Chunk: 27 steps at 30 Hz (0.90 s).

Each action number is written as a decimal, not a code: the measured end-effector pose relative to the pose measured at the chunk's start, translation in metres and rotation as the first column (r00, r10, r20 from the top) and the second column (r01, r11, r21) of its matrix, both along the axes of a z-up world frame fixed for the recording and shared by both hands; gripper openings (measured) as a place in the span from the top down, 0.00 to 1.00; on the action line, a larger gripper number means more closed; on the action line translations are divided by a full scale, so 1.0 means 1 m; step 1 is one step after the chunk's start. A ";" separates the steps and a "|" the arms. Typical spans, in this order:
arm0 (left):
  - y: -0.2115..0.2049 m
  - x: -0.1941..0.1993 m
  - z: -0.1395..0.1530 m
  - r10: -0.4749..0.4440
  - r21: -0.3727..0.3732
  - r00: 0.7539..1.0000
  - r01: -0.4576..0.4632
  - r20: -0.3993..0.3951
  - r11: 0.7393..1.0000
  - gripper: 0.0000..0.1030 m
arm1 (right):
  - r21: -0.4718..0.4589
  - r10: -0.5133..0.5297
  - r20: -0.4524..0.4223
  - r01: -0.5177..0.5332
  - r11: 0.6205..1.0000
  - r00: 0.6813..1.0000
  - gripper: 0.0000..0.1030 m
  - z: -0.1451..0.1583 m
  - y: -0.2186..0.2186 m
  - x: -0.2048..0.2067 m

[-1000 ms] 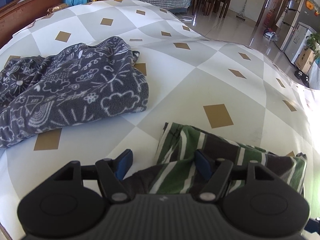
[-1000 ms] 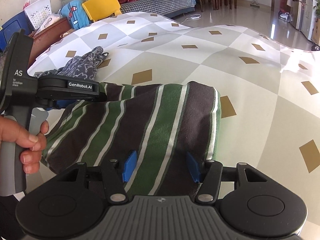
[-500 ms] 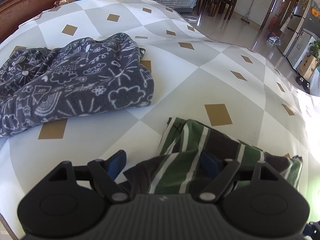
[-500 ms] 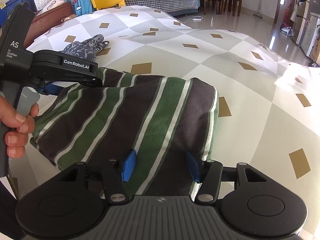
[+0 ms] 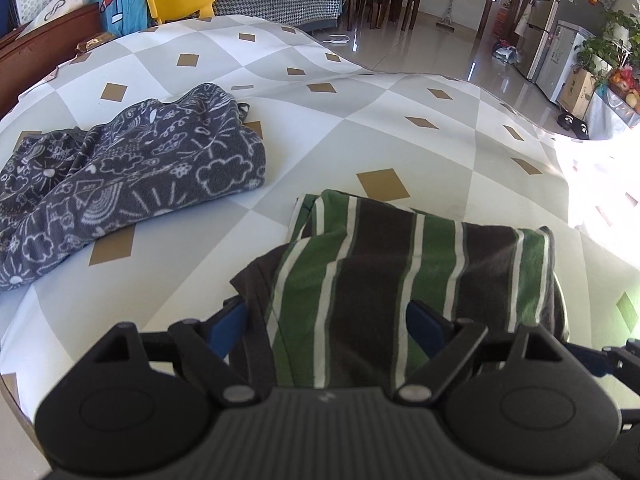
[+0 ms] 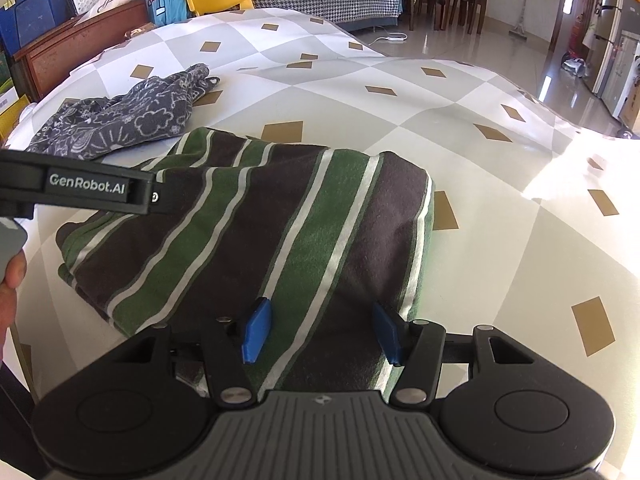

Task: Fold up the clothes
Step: 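Open the left tool and press the tucked shirt edge flat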

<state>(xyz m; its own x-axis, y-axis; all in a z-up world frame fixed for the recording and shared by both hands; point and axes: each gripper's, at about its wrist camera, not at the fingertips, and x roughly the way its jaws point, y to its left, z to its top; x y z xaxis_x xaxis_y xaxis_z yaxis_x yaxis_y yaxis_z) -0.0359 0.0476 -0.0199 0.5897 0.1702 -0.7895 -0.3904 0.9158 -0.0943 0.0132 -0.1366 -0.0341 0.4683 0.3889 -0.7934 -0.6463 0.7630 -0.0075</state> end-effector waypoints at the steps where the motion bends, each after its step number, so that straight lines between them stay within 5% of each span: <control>1: -0.002 -0.002 -0.001 -0.003 0.001 1.000 0.003 -0.003 1.000 0.16 | 0.000 -0.001 0.000 0.001 1.000 1.000 0.48 0.000 0.000 0.000; 27: -0.038 0.001 -0.020 -0.040 0.009 0.997 0.041 -0.063 0.999 0.08 | -0.015 -0.048 -0.006 0.048 0.999 0.999 0.48 0.001 -0.018 0.002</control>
<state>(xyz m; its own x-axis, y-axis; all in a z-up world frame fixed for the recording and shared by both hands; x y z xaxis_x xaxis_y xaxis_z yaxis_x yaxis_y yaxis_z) -0.0353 0.0093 -0.0399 0.5459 0.1558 -0.8233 -0.3581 0.9317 -0.0611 0.0155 -0.1548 -0.0328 0.4812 0.3543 -0.8018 -0.6092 0.7928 -0.0152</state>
